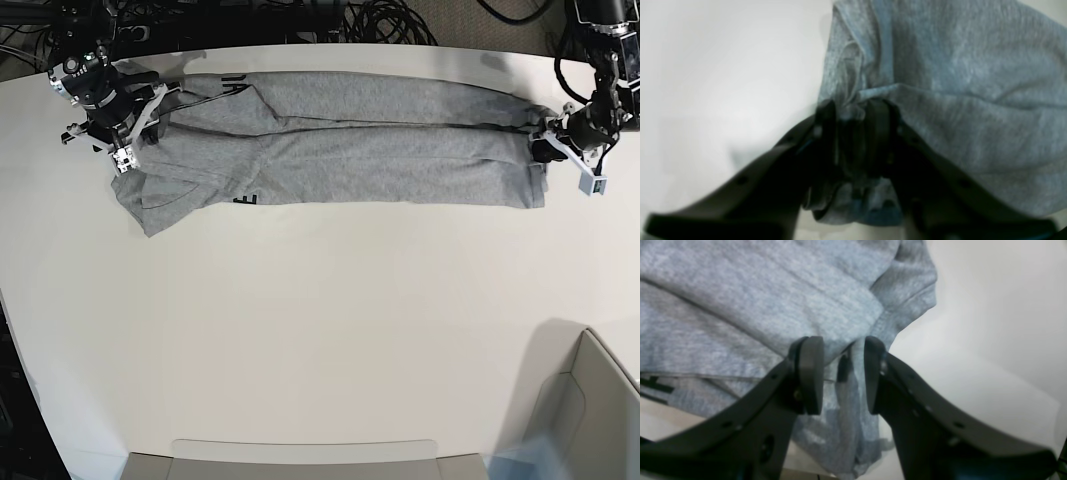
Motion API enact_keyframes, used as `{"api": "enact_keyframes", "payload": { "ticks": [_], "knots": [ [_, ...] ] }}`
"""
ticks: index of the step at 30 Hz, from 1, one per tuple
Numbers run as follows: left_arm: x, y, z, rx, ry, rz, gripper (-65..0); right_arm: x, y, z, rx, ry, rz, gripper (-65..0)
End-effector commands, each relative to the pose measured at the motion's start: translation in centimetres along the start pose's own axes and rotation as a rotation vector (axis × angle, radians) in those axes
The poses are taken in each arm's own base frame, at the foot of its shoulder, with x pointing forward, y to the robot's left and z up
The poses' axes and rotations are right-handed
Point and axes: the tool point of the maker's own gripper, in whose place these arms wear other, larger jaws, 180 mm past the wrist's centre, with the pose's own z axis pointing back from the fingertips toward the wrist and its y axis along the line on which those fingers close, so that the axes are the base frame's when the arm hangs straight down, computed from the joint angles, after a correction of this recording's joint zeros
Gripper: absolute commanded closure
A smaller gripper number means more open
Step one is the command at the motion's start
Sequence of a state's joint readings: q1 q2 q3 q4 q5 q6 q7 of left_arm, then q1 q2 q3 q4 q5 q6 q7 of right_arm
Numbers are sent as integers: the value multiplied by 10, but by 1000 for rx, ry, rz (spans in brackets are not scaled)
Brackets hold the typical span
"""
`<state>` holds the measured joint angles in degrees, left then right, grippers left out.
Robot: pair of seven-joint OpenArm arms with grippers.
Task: Fold the T-shirt properly
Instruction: 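Lower the folded hem onto the shoulder edge with both grippers, then open both grippers and release the folded shirt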
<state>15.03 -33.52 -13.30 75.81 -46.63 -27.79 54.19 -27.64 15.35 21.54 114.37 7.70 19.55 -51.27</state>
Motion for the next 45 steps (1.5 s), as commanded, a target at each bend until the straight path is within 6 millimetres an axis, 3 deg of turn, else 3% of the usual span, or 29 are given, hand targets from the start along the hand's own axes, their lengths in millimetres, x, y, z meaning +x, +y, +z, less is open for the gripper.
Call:
{"api": "enact_keyframes", "payload": {
  "ticks": [1,2,7,11,17,25,30,35,40,44,45],
  "knots": [
    [-33,3,-4,9,130,-13,-67,11,-4,4,-10,-39,14,-201],
    [-39,7,-5,8,143,-6,0,11,-4,4,-10,-39,14,-201],
    [-31,21,-15,-14,101,36,0,12,-6,4,-16,-43,12,-201],
    [-16,50,2,24,6,121,0,13,-6,4,-16,-46,8,-201],
    [5,76,26,75,-103,185,0,12,-5,4,-14,-44,5,-201],
    [37,63,46,77,-152,87,0,15,-5,5,-16,-53,7,-201],
    [47,68,69,110,-179,73,0,13,-5,5,-15,-48,7,-201],
    [69,60,97,145,-224,1,0,14,-5,5,-17,-50,7,-201],
    [69,59,96,149,-213,-4,0,15,-3,4,-12,-53,8,-201],
    [54,66,86,140,-170,45,0,15,-4,4,-12,-51,9,-201],
    [51,67,84,137,-166,56,-32,15,-4,4,-12,-51,9,-201]
  ]
}}
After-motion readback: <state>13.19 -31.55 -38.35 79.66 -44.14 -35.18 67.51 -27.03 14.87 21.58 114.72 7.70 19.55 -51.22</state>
